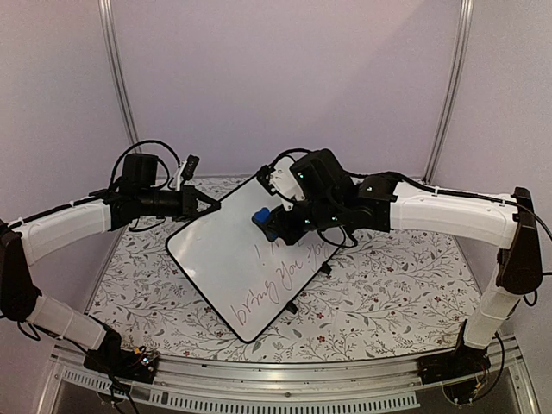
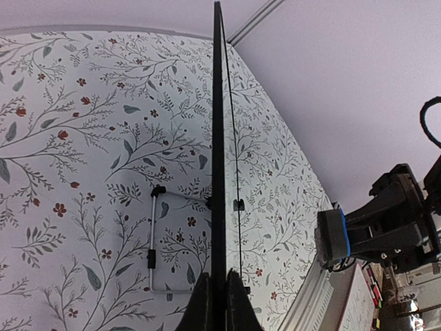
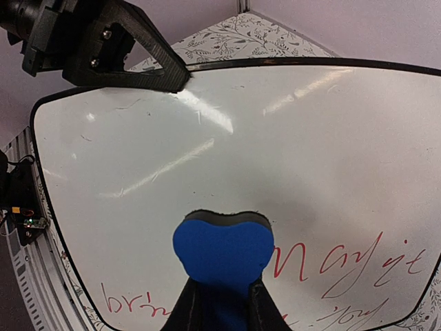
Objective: Erase the whiteboard
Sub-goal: Erase the whiteboard at the center of the board.
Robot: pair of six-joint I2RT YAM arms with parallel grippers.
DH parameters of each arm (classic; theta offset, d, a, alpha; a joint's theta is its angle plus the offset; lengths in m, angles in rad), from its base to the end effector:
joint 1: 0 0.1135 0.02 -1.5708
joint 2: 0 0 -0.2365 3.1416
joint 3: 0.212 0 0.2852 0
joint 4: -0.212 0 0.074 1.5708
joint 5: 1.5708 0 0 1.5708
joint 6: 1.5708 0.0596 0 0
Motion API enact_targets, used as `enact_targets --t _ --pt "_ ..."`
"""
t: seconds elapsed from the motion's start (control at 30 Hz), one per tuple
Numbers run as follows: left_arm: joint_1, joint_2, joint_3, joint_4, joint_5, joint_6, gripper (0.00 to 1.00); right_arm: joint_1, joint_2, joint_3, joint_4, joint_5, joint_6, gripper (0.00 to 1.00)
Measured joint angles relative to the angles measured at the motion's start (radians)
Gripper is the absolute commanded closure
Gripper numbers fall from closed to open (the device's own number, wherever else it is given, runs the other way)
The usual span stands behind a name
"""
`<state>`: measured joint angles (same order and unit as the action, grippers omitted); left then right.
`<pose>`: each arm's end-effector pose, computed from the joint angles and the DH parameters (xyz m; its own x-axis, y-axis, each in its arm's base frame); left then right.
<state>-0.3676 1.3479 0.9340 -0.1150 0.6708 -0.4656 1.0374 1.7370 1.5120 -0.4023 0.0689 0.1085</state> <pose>0.3145 -0.1608 0.2261 -0.7720 -0.0796 -0.6306 0.4877 0.5622 -0.6679 0.2335 0.3874 0.2647 -0.3866 -0.4423 -0.8092 -0.7935 0.6067 0.0475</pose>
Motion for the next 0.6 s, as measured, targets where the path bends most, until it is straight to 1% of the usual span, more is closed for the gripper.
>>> enact_targets --t 0.6 --pt "0.0 0.0 0.0 0.0 0.0 0.0 1.0 0.0 0.0 -0.011 0.013 0.0 0.0 0.96"
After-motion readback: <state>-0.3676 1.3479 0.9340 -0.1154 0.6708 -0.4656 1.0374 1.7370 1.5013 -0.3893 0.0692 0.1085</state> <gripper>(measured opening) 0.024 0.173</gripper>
